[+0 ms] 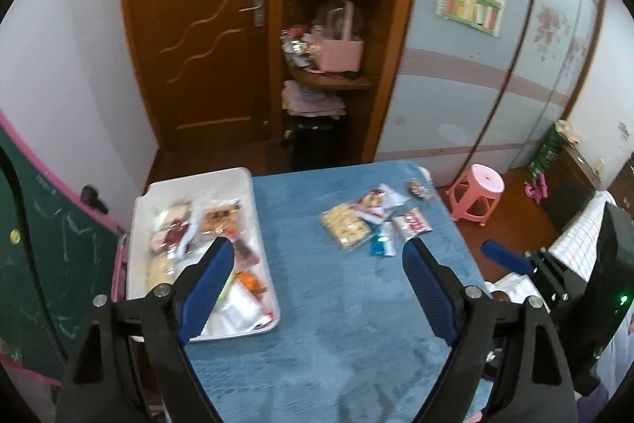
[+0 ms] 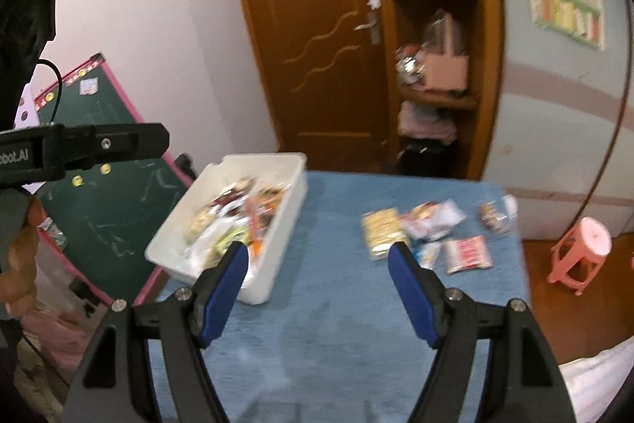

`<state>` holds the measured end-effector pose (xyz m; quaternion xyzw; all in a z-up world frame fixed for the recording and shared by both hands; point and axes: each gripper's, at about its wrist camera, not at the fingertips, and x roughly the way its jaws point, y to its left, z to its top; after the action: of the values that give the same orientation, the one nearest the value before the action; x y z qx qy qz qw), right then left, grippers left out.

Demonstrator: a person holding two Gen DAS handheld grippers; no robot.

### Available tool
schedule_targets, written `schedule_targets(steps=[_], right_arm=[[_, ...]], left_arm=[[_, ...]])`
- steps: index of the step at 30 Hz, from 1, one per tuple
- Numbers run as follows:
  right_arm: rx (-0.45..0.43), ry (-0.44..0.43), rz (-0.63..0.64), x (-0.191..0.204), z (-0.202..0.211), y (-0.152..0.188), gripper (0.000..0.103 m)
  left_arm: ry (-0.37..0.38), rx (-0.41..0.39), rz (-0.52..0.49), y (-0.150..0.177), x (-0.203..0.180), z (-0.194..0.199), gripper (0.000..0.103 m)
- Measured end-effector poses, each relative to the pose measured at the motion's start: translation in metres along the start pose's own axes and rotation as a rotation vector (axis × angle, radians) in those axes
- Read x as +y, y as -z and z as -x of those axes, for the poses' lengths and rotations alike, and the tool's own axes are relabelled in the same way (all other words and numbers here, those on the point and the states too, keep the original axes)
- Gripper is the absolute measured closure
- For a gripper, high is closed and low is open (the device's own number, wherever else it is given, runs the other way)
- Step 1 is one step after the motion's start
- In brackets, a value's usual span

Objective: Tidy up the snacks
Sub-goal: 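Withdraw both grippers from the box toward the remaining snacks, then grasp clear puffed-snack bag with left gripper while right grasps clear nut bag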

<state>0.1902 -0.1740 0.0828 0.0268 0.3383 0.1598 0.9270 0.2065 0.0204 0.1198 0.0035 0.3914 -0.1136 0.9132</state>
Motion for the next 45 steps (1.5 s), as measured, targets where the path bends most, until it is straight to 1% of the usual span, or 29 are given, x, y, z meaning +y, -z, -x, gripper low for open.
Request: schedule_targets(steps=[4,6,10,14,18,20,24,26,29,37,45], right_arm=[[-0.027,0.038,-0.020,-0.039,0.024,-0.005,0.029],[-0.052,0.078,-0.027,-0.061,0.037,-0.011,0.029],[-0.072,0.108,-0.059,-0.099,0.052,-0.025,0.029],[-0.064,0.156,-0.049,-0.129,0.049,-0.043,0.029],[-0.023,0.185,-0.053,-0.158,0.032,-0.057,0.029],[0.006,0.203,-0.063,-0.178,0.017,-0.066,0.029],[0.069,0.201,-0.089,-0.213,-0.015,-0.073,0.029],[0.095,0.204,-0.093,-0.225,-0.032,-0.074,0.029],[0.136,0.207,-0.093,-0.239,-0.059,-0.071,0.029],[0.222,0.172,-0.109,-0.255,-0.126,-0.059,0.029],[0.318,0.147,-0.118,-0.265,-0.196,-0.038,0.029]], left_arm=[[0.021,0.011,-0.038,-0.015,-0.044,-0.009,0.017],[0.022,0.010,-0.052,-0.022,-0.063,-0.014,0.017],[0.048,0.020,-0.065,-0.034,-0.092,-0.029,0.017],[0.051,0.028,-0.071,-0.048,-0.113,-0.048,0.017],[0.021,0.022,-0.063,-0.064,-0.124,-0.079,0.017],[0.019,0.029,-0.043,-0.071,-0.124,-0.096,0.017],[0.020,0.063,0.012,-0.078,-0.120,-0.141,0.017],[0.009,0.085,0.035,-0.078,-0.115,-0.166,0.017],[-0.022,0.137,0.068,-0.074,-0.104,-0.209,0.017],[-0.073,0.256,0.170,-0.054,-0.071,-0.299,0.017],[-0.096,0.379,0.283,-0.022,-0.046,-0.368,0.017]])
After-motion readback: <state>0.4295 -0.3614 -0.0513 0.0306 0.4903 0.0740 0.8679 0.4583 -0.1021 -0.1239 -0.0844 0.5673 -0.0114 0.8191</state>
